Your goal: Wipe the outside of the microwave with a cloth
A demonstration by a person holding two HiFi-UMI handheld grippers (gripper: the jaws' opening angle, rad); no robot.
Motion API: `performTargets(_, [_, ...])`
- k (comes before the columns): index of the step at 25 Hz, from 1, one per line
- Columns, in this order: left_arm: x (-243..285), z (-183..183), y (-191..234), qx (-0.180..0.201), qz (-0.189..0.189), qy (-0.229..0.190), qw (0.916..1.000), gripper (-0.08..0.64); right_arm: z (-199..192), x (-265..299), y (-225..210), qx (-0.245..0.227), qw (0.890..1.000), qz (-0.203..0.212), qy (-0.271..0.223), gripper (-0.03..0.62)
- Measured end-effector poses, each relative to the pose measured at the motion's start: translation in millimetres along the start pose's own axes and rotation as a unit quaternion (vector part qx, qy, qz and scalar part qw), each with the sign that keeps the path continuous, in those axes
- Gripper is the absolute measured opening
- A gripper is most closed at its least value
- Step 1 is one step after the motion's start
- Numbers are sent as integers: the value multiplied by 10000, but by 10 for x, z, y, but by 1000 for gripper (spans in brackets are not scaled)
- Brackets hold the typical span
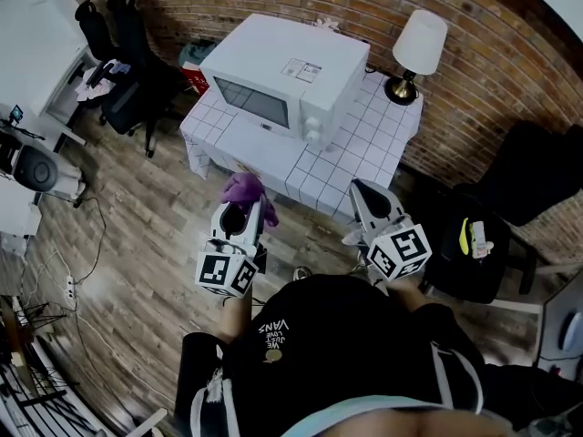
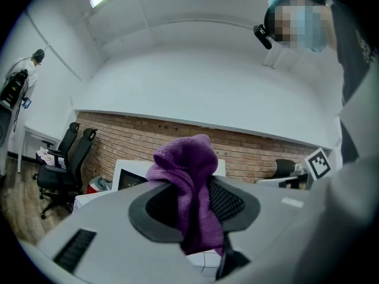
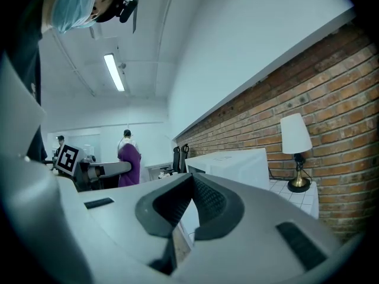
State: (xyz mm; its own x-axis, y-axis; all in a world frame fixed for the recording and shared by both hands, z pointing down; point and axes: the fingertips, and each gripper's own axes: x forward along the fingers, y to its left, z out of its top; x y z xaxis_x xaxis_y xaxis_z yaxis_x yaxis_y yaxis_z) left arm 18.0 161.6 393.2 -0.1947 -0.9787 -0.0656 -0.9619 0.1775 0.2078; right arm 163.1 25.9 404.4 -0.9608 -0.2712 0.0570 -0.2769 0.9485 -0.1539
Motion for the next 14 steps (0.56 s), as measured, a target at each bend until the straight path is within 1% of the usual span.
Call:
performTargets(5, [-8,-69,-17,-30,-19,95,9999,141,-20,9,26,72,10000,38,22,3])
performTargets(14, [-5,-181,12,-31,-18,247,9997,141,-72,47,43,58,10000,37,71,3])
